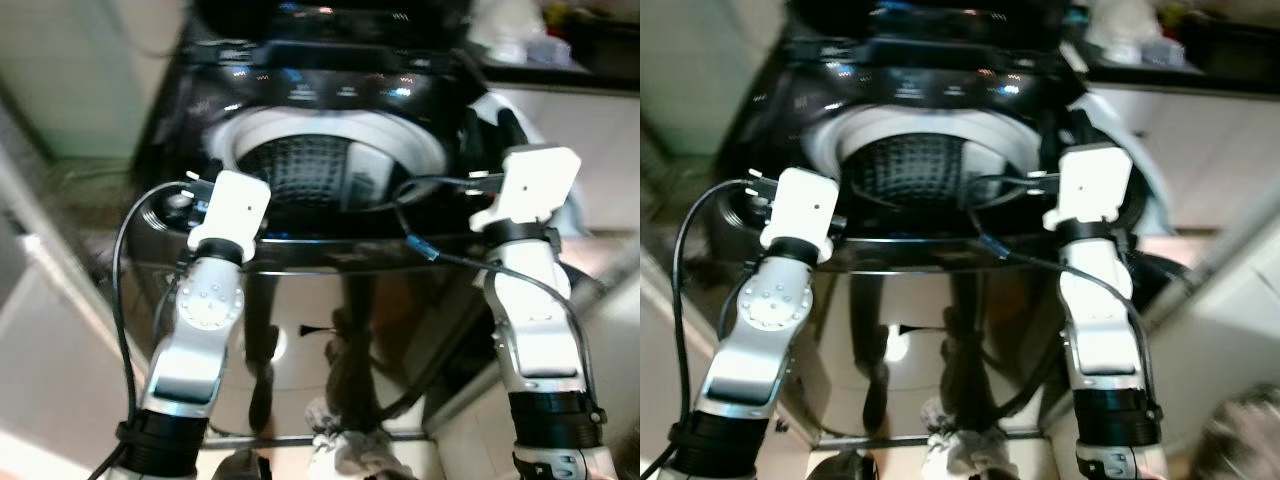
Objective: Clothes washing
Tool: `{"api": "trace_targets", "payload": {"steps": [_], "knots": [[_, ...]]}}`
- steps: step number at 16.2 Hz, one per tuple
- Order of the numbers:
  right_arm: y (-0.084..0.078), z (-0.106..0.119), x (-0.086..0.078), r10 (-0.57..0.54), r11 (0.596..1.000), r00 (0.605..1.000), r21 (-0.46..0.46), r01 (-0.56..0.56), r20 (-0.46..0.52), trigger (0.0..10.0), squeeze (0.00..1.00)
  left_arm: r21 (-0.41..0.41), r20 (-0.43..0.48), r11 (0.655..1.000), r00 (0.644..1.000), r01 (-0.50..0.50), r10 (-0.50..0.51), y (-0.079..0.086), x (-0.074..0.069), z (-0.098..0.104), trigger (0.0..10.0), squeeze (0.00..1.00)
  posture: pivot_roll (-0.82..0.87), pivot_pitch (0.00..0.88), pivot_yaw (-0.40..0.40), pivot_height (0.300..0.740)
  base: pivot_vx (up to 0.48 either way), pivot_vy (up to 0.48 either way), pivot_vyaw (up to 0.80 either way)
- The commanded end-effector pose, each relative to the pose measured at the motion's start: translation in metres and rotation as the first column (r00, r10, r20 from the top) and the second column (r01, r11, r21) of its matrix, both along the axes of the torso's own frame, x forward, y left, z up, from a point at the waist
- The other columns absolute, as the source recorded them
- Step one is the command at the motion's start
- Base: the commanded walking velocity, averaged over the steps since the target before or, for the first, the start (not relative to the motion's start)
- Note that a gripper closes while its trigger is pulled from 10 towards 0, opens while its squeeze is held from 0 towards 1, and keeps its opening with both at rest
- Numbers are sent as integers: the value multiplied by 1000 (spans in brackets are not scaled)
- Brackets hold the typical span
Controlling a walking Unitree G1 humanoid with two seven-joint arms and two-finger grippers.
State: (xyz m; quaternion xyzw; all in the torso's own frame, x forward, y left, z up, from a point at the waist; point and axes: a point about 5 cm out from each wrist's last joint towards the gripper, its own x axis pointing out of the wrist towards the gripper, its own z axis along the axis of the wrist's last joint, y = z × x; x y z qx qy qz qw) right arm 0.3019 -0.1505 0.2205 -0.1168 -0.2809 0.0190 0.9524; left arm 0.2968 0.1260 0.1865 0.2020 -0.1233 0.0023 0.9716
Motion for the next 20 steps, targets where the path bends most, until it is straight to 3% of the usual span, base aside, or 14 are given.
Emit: {"api": "trace_targets", "payload": {"steps": [1,2,3,11,13,15,16,18,19,20], "knots": [[5,23,-5,8,997,990,-80,4,141,10000,0,6,28,1000,1000,-3,3,-3,1,3,10000,0,-6,31,-25,728,0,0,0],[6,43,-6,5,992,964,-125,29,265,10000,0,-1,28,1000,1000,-12,12,-2,1,2,10000,0,-6,29,-29,728,0,0,0],[8,50,-8,14,990,957,-135,27,290,10000,0,-27,36,999,999,-23,24,0,0,3,10000,0,3,27,-36,728,-300,0,0],[16,18,10,26,992,990,-122,-9,141,10000,0,-42,66,999,997,-32,34,1,0,8,10000,0,24,12,-43,728,-367,-288,0],[19,8,14,37,990,996,-139,-26,81,10000,0,-57,66,998,998,-18,21,-1,0,8,10000,0,21,9,-42,723,0,0,0],[25,6,13,86,984,993,-162,-73,75,10000,0,-57,60,998,998,-15,18,-2,1,7,10000,0,13,12,-37,707,0,0,-481],[32,13,11,133,974,984,-202,-107,120,10000,0,-62,54,998,998,-11,14,-3,1,6,10000,0,13,12,-37,707,0,0,-500],[22,25,17,78,988,986,-143,-57,148,10000,0,-64,49,998,999,-12,16,-3,1,5,10000,0,11,16,-33,707,0,0,-516],[3,23,28,-21,995,995,-95,30,101,10000,0,-66,48,998,999,-14,17,-2,2,5,10000,0,9,15,-31,707,0,0,-538],[-2,21,30,-40,996,996,-76,46,79,10000,0,-66,47,998,999,-14,17,-1,2,5,10000,0,9,15,-31,707,0,0,-531]]}}
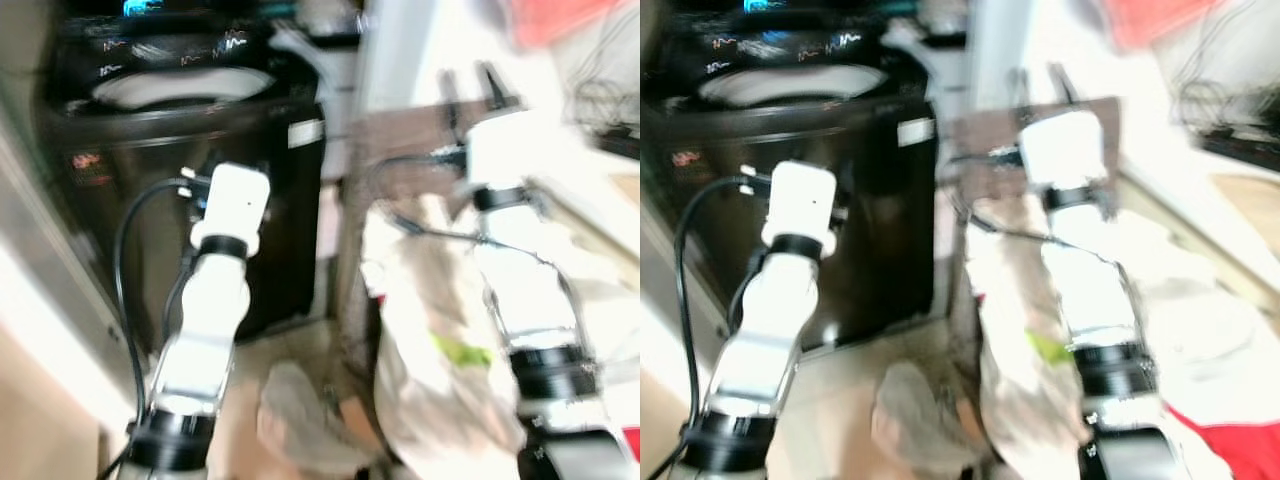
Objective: Clothes washing
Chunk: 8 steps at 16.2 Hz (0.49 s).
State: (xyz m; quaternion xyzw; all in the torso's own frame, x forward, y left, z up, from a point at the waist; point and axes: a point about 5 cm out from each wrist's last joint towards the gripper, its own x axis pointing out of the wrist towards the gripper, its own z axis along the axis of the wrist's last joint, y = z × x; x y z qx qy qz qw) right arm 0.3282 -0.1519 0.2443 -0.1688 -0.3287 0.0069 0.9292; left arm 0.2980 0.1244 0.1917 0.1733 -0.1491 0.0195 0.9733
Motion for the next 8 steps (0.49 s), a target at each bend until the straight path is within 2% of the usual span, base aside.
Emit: {"api": "trace_targets", "payload": {"steps": [1,4,5,6,7,8], "knots": [[-14,-17,10,-35,993,989,106,51,-141,10000,0,-2,-11,1000,1000,5,-5,0,1,0,10000,0,9,15,-31,707,0,0,-531],[-24,-36,14,-42,978,964,189,93,-261,10000,0,-1,-15,1000,1000,8,-8,0,2,-1,10000,0,3,20,-26,707,0,0,-531],[-19,-54,15,-14,984,932,163,78,-361,10000,0,0,-23,1000,1000,6,-6,1,2,-2,10000,0,3,20,-26,699,0,0,0],[-16,-60,15,-2,983,919,166,73,-394,10000,0,0,-26,1000,1000,6,-6,1,2,-2,10000,0,-5,20,-23,699,0,0,0],[-12,-65,16,20,985,906,166,55,-422,10000,1000,1,-29,1000,1000,8,-8,0,3,-3,10000,0,-5,20,-23,699,0,0,0],[-11,-66,17,31,984,905,173,48,-425,10000,1000,-3,-30,1000,999,10,-10,0,4,-3,10000,0,-6,18,-23,699,0,0,0]]}}
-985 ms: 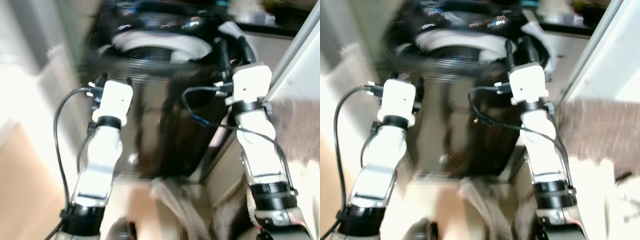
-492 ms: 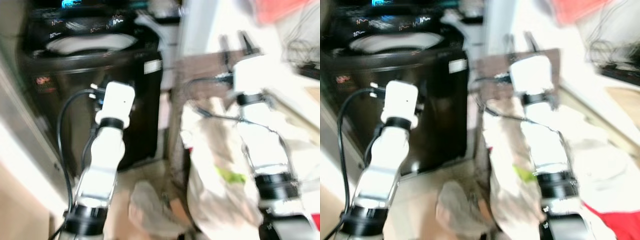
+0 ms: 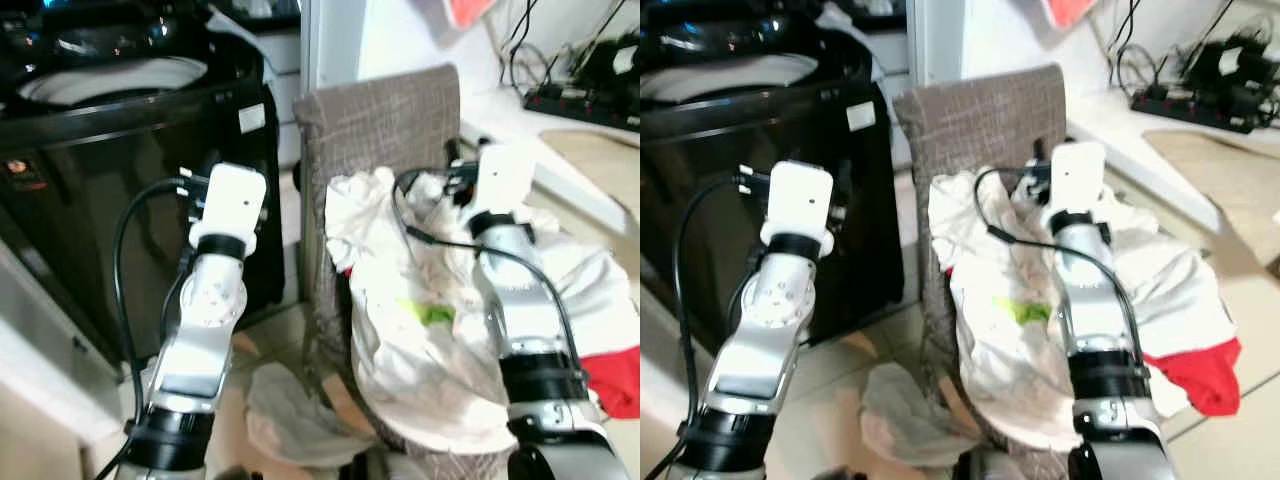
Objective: Clothes washing
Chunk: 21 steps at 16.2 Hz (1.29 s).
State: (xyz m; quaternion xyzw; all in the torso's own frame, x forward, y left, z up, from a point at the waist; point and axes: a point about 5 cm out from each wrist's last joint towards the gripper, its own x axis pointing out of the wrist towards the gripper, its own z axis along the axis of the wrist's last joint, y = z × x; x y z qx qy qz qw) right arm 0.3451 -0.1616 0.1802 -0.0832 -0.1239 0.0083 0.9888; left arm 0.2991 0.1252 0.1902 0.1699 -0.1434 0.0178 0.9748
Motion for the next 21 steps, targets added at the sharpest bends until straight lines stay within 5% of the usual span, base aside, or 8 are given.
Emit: {"api": "trace_targets", "payload": {"steps": [1,8,9,10,11,14,15,21], "knots": [[-1,-3,0,8,1000,1000,11,-7,-20,10000,1000,1,-19,1000,1000,9,-9,-1,3,-1,10000,0,-6,18,-23,699,0,0,0],[-14,-29,-1,-64,992,984,93,80,-164,10000,1000,-13,-28,1000,999,23,-23,-2,3,-2,10000,0,-8,23,-22,699,0,183,0],[-17,-33,0,-76,988,978,117,100,-194,10000,573,-14,-29,1000,999,25,-25,-2,3,-2,10000,0,-8,23,-22,699,0,0,0],[-21,-37,-1,-95,980,969,148,131,-230,10000,0,-18,-29,999,999,28,-28,-2,3,-2,10000,0,-10,24,-22,699,0,0,0],[-25,-43,-5,-111,969,953,183,167,-283,10000,0,-15,-30,1000,999,28,-28,-1,3,-2,10000,0,-9,25,-22,699,0,0,0],[-35,-41,-23,-193,977,958,45,207,-212,10000,0,-20,-36,999,999,28,-29,0,3,-3,10000,0,-19,28,-22,699,0,0,0],[-47,-43,-25,-256,964,945,15,265,-202,10000,1000,-22,-37,999,999,32,-33,-1,4,-3,10000,0,-19,28,-22,699,0,0,0],[-83,-42,3,-384,923,886,-115,366,-261,10000,1000,-27,-50,998,997,51,-52,-4,8,-2,10000,0,-30,38,7,699,0,0,0]]}}
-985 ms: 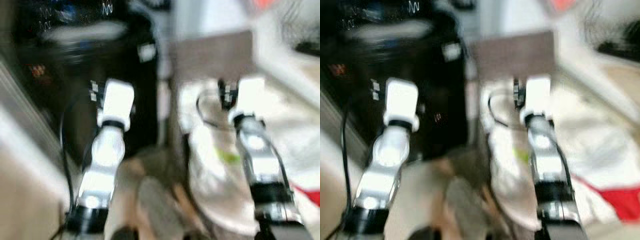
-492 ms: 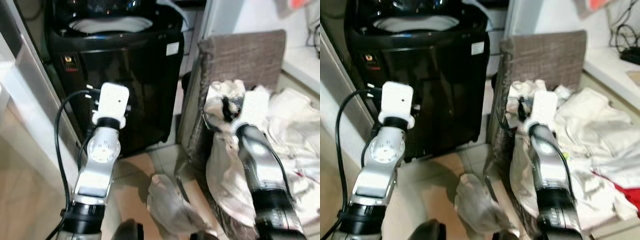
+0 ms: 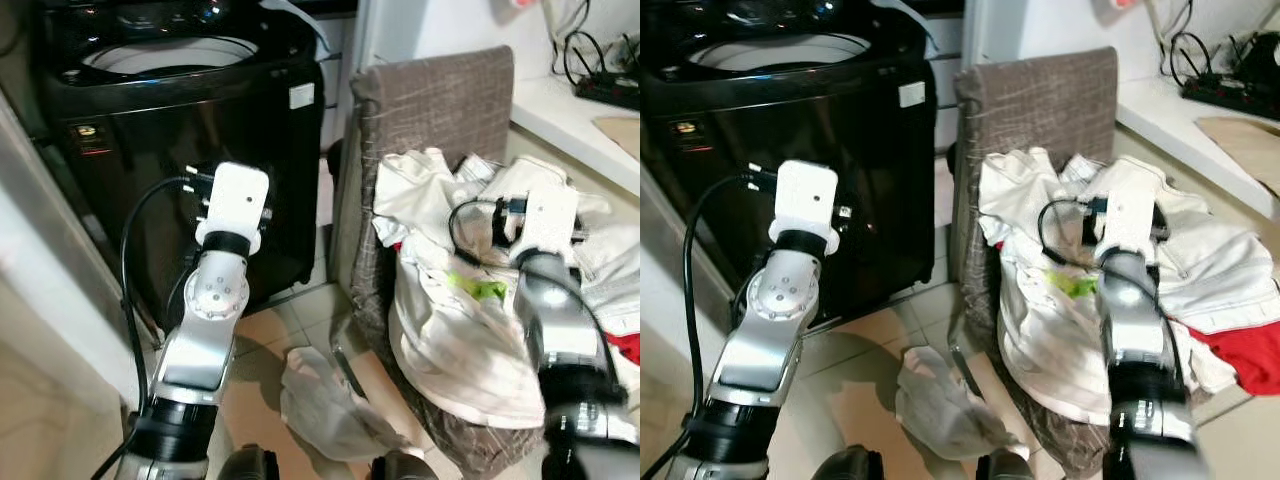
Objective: Clothes washing
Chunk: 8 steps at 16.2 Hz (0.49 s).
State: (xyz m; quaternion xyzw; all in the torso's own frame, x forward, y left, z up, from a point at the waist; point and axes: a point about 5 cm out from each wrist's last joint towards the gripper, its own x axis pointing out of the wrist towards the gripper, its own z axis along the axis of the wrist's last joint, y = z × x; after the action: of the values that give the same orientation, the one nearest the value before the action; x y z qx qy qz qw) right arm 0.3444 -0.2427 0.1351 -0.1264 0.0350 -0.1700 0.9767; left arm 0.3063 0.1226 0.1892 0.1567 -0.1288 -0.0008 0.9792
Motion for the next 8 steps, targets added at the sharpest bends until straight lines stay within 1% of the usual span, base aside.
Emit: {"api": "trace_targets", "payload": {"steps": [1,2,4,5,6,7,8], "knots": [[-7,7,13,6,999,1000,-37,-8,-29,10000,0,-6,-18,1000,1000,21,-21,-1,0,0,10000,0,-24,47,13,699,0,0,0],[-8,10,18,7,999,999,-44,-8,-37,10000,0,-5,-21,1000,999,24,-24,0,-3,1,10000,0,-15,59,16,699,0,0,0],[-7,29,30,-2,998,1000,-67,1,-6,10000,0,18,-43,1000,999,16,-15,7,-13,0,10000,0,42,112,26,699,0,0,0],[-8,34,34,-13,996,1000,-94,11,-23,10000,0,26,-59,1000,998,3,-1,12,-17,-1,10000,0,65,126,33,699,0,0,0],[-9,32,36,-29,997,998,-71,25,-58,10000,0,36,-68,999,998,-9,12,17,-21,-1,10000,0,88,136,34,699,0,0,0],[-6,31,38,3,999,995,-42,-7,-97,10000,0,51,-72,999,997,-13,17,21,-25,0,10000,0,110,142,30,699,0,0,0],[-2,35,39,46,997,993,-56,-53,-110,10000,0,63,-70,998,997,-18,22,24,-28,2,10000,0,126,144,23,699,0,0,0]]}}
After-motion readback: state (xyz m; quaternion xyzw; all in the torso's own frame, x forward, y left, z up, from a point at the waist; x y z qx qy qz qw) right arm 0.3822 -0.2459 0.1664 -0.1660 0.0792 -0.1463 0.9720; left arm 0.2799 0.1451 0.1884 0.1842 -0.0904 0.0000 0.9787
